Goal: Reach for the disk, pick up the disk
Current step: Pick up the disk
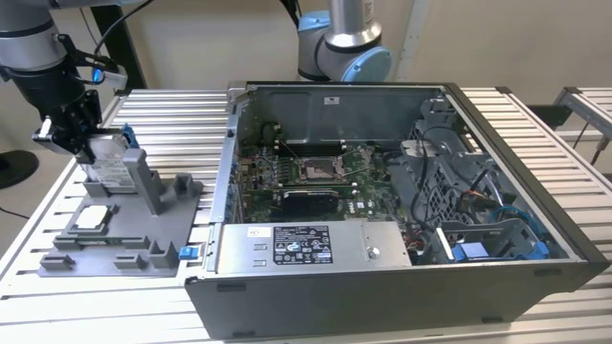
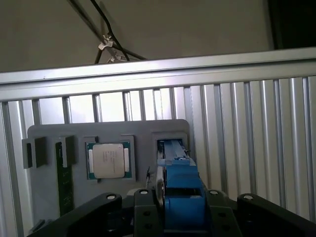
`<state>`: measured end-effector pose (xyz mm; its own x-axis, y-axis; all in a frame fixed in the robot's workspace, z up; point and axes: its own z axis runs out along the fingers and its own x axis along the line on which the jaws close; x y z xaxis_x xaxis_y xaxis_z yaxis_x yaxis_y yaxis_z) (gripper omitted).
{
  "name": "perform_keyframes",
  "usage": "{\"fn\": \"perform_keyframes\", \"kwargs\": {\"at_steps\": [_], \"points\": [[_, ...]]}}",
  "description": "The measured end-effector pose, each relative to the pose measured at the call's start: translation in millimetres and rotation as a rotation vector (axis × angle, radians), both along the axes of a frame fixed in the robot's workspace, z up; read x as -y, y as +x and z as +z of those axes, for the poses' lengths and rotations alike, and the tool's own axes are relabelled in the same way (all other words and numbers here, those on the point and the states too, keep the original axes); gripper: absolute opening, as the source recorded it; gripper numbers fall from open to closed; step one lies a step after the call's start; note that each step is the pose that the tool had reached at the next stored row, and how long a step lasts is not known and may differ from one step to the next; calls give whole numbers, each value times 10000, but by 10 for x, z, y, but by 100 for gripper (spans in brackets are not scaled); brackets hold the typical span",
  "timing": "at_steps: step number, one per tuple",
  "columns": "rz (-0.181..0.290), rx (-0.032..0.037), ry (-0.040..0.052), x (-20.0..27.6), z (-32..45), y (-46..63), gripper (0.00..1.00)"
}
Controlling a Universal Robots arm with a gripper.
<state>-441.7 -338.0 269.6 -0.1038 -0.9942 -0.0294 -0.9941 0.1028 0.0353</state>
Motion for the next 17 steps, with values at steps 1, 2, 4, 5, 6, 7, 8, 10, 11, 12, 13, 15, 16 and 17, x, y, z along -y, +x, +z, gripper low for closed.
{"fn": "perform_keyframes", "kwargs": {"at_steps": [1, 2, 4, 5, 6, 7, 8, 10, 11, 12, 13, 15, 16, 17], "points": [[0, 0, 0, 0, 0, 0, 0], [0, 0, -1, 0, 0, 0, 0], [0, 0, 0, 0, 0, 0, 0], [-1, 0, 0, 1, 0, 0, 0], [0, 0, 0, 1, 0, 0, 0], [0, 1, 0, 1, 0, 0, 0], [0, 1, 0, 1, 0, 0, 0], [0, 0, -1, 2, 0, 0, 0], [0, 0, -1, 2, 0, 0, 0], [0, 0, 0, 2, 0, 0, 0], [0, 0, 0, 2, 0, 0, 0], [0, 0, 0, 2, 0, 0, 0], [0, 0, 0, 2, 0, 0, 0], [0, 0, 0, 2, 0, 0, 0]]}}
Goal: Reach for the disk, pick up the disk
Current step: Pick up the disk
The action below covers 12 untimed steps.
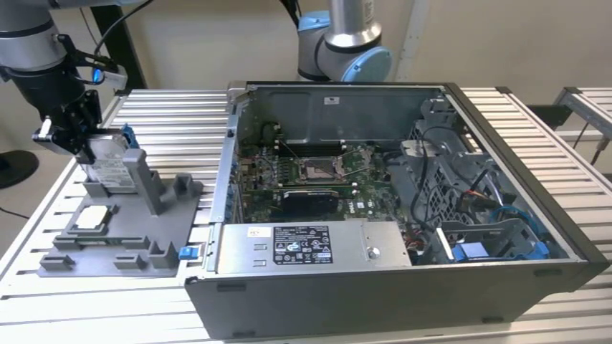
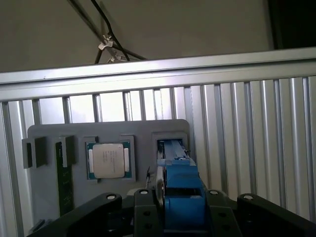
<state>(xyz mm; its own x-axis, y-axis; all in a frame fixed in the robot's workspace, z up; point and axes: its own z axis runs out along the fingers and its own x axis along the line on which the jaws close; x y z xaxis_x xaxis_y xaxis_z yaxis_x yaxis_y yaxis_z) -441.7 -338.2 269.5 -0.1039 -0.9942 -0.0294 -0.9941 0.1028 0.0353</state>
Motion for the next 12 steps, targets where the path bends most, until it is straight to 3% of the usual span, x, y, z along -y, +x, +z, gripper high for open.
{"fn": "perform_keyframes", "kwargs": {"at_steps": [12], "points": [[1, -1, -1, 2, 9, 0, 0]]}}
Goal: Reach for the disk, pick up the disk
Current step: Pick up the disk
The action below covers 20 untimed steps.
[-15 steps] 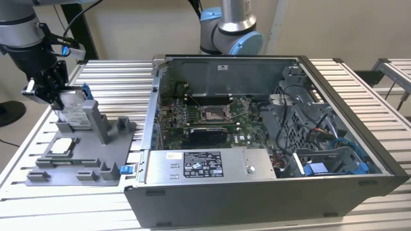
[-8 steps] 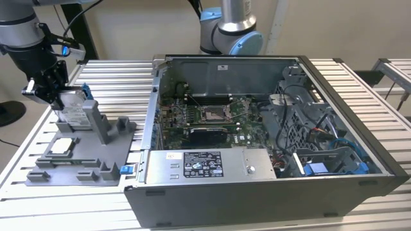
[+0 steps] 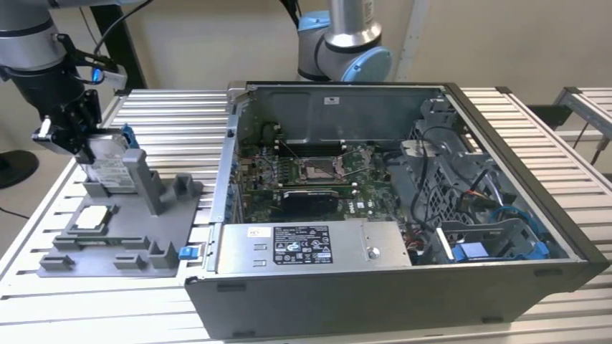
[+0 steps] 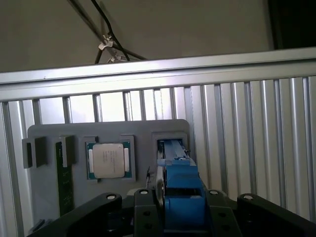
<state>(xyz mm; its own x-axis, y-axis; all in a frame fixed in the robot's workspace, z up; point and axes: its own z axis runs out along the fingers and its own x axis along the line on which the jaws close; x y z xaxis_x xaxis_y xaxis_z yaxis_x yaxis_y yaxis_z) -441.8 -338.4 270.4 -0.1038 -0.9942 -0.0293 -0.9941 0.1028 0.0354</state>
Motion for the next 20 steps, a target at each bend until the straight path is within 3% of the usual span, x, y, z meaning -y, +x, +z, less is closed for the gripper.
{"fn": "perform_keyframes", "kwargs": {"at_steps": [11, 20], "points": [[-1, 1, 1, -1, 137, 0, 0], [0, 1, 1, -1, 196, 0, 0]]}}
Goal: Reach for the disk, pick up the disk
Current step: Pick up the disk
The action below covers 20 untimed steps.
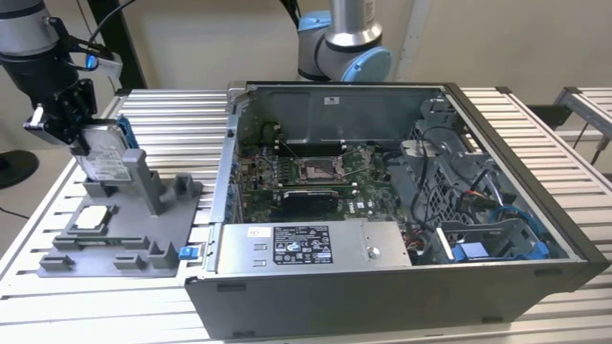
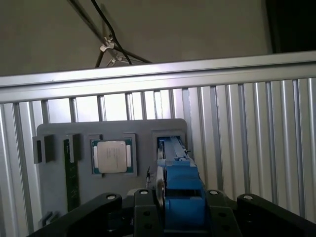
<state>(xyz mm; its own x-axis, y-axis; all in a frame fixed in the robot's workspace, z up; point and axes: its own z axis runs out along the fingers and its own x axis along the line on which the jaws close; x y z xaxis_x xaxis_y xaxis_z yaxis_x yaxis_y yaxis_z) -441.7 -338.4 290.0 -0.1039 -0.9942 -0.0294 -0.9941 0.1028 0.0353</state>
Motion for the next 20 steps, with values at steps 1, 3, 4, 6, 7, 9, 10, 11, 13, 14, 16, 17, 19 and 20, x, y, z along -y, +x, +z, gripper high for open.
{"fn": "perform_keyframes", "kwargs": {"at_steps": [1, 3, 4, 6, 7, 9, 10, 11, 13, 14, 16, 17, 19, 20], "points": [[0, 0, 0, 0, 9, 0, 0], [0, 0, 0, 0, 26, 0, 0], [0, 0, 0, 0, 36, 0, 0], [0, -1, 0, 0, 57, 0, 0], [0, 0, 0, 0, 67, 0, 0], [0, 0, 0, 0, 90, 0, 0], [0, -1, -1, 0, 101, 0, 0], [0, -1, 0, 0, 112, 0, 0], [0, -1, 0, 0, 134, 0, 0], [1, 0, 0, 0, 144, 0, 0], [0, 0, 0, 0, 164, 0, 0], [0, -1, 0, 0, 175, 0, 0], [0, 0, 0, 0, 195, 0, 0], [0, 1, 0, 0, 206, 0, 0]]}}
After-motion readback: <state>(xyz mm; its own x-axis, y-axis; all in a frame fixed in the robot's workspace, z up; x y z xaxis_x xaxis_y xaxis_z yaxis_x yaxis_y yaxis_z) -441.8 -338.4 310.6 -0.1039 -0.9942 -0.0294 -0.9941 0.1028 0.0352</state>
